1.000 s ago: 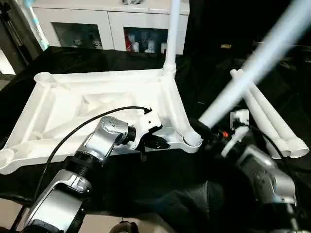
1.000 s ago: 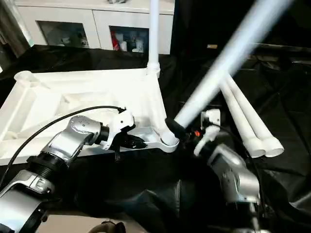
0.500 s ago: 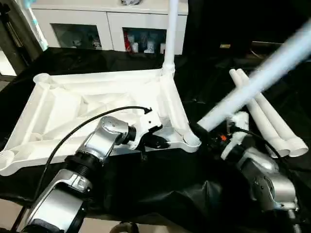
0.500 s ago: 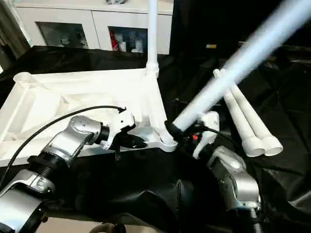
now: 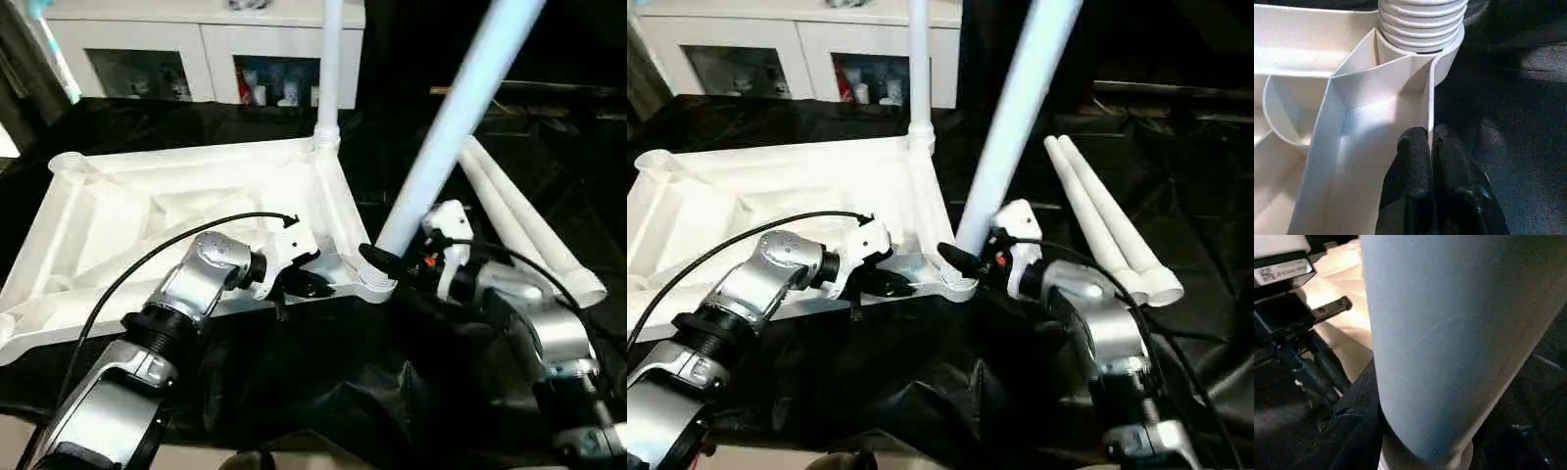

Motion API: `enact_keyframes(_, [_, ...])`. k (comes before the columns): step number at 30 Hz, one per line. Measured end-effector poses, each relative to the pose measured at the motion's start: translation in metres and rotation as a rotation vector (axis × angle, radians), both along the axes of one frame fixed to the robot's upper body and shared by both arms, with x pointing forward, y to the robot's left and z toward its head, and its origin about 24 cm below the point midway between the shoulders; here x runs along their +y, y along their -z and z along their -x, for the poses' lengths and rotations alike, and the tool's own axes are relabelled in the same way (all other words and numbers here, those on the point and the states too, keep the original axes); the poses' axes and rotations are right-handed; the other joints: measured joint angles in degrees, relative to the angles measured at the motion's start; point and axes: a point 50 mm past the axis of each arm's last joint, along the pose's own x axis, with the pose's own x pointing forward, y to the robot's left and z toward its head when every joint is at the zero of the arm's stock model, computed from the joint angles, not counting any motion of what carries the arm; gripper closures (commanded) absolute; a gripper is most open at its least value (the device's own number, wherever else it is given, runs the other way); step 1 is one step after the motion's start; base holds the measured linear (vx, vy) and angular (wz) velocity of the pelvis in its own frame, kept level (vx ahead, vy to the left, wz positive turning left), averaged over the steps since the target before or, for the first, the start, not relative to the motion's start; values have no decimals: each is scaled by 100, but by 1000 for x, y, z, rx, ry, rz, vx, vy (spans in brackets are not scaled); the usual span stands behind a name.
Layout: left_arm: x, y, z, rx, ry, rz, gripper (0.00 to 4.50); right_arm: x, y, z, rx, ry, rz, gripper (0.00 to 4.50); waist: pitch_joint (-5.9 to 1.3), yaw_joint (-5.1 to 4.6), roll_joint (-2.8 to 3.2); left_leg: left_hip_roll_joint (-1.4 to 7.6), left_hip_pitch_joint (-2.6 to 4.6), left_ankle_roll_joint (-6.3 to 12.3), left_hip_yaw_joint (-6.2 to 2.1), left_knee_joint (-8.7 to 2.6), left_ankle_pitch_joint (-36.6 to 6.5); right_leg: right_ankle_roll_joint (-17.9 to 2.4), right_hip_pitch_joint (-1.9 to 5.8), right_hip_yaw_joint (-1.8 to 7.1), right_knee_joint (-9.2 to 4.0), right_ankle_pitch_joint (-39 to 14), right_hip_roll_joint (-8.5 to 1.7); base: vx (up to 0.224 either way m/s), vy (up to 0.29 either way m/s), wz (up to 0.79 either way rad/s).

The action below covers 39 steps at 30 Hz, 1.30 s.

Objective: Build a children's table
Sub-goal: Insert table leg to table base

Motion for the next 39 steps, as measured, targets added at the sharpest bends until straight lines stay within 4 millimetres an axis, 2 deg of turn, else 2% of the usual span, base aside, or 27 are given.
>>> enact_keyframes(11, [9, -5, 7, -31, 12, -13, 450, 7, -2, -5, -20, -147, 41, 260, 41, -29, -98, -1, 10, -14, 0, -63, -1, -14, -34, 0, -46, 8, -2, 0, 0, 0])
enact_keyframes(16, [12, -8, 9, -45, 22, -19, 450, 12, -3, -8, -27, -191, 31, 260, 104, -25, -182, -3, 69, -41, 0, -145, -2, -66, -33, -7, -114, 41, -2, 0, 0, 0])
enact_keyframes(21, [17, -12, 14, -57, 44, -16, 450, 13, -5, -6, -44, -256, 19, 260, 182, -10, -236, -5, 113, -78, 0, -195, -23, -38, -41, -4, -149, 25, -1, 0, 0, 0])
enact_keyframes(26, [26, -16, 22, -31, 111, -12, 450, 15, -8, -1, -50, -377, -14, 260, 195, 0, -231, 0, 101, -86, 0, -231, -25, -66, -30, -3, -199, 40, 15, 51, -4, -4])
enact_keyframes(30, [28, -19, 26, -22, 144, -18, 450, 21, -8, 3, -43, -453, -28, 260, 222, 52, -197, 4, 96, -76, 1, -236, -28, -96, -33, -14, -200, 23, 17, 29, -3, -1])
enact_keyframes(33, [26, -20, 27, -24, 150, -18, 450, 24, -8, 3, -46, -462, -34, 260, 240, 106, -181, 5, 96, -75, 4, -238, -30, -103, -34, -13, -200, 18, 17, 0, 0, 0])
enact_keyframes(39, [25, -21, 25, -11, 123, -18, 450, 24, -8, 2, -61, -454, -32, 260, 259, 116, -155, 6, 104, -105, 14, -238, -44, -105, -33, 0, -201, 17, 17, 0, 0, 0])
